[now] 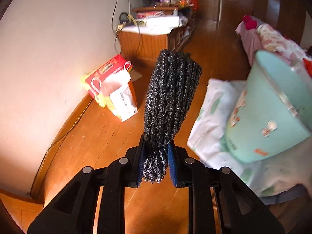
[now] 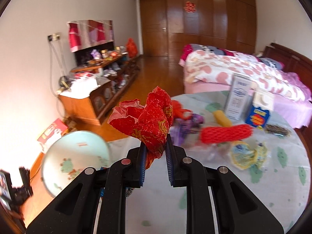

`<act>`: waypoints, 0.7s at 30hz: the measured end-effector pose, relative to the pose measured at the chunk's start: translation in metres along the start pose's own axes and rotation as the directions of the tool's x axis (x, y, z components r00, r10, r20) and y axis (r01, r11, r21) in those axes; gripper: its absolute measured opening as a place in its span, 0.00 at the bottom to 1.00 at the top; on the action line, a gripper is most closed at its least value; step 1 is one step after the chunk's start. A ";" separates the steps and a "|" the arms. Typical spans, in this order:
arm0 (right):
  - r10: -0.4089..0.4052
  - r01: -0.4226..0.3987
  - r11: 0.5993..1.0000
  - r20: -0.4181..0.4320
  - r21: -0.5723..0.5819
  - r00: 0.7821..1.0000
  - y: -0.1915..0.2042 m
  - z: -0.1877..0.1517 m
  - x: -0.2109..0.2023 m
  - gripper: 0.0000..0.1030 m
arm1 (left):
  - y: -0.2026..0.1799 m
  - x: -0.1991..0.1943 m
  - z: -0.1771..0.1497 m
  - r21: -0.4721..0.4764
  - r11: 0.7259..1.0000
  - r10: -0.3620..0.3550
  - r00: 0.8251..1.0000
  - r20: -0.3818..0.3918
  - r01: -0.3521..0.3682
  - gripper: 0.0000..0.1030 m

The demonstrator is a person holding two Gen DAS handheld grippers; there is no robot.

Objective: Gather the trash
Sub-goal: 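Lift the rope over the bin with the left gripper while the right drops the red bag in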

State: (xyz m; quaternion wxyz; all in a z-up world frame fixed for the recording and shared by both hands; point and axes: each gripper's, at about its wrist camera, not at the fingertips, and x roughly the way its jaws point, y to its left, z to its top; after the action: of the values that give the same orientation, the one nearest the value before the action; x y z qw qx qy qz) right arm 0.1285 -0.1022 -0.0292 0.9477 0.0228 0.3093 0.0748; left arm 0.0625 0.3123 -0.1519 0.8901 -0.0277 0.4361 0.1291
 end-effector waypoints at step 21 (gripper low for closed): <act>0.338 -0.328 0.941 -0.293 0.084 0.895 0.066 -0.010 0.105 0.40 | -0.194 0.016 0.076 0.134 0.979 -0.151 0.988 -0.008 0.151 0.43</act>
State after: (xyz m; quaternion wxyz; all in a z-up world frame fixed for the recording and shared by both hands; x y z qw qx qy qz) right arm 0.1986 -0.0210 -0.0925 0.8617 0.0790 0.4436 0.2332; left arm 0.1794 0.1404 -0.1296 0.8976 -0.0005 0.4396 0.0313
